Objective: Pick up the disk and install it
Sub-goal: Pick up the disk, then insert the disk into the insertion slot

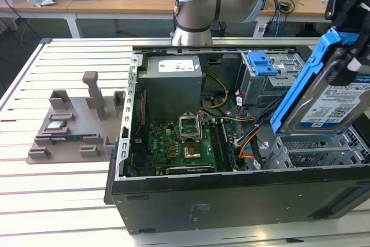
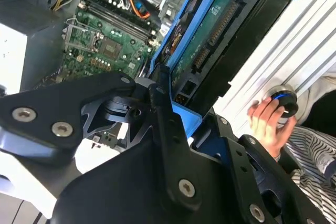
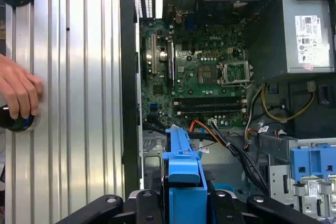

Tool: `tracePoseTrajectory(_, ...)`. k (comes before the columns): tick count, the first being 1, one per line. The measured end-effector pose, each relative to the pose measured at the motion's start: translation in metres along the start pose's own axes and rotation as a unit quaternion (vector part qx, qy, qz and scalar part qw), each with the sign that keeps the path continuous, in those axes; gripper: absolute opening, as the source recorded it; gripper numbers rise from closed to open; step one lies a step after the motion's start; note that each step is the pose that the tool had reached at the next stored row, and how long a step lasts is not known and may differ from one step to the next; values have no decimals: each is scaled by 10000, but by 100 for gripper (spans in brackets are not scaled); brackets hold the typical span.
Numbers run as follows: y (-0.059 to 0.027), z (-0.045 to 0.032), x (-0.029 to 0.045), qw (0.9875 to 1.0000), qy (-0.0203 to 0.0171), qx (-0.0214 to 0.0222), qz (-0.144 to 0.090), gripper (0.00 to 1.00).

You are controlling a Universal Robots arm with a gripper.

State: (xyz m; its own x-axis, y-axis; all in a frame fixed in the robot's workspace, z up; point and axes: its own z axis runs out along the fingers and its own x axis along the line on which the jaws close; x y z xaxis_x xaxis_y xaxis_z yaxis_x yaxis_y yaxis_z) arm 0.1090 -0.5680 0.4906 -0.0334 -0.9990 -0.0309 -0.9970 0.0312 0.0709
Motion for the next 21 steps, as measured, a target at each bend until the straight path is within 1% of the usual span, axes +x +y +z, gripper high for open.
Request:
tracePoseTrajectory(1,-40,0,0,10000,0,-2,0,37)
tracePoseTrajectory(3,-64,-2,-2,10000,0,-3,-1,37)
tracePoseTrajectory(15,-68,-1,-1,10000,1,-3,0,37)
tracePoseTrajectory(17,-107,49,0,10000,1,-8,0,37)
tracePoseTrajectory(20,-207,140,-2,10000,4,-17,-12,37)
tracePoseTrajectory(21,-220,159,-4,10000,4,-18,-12,37)
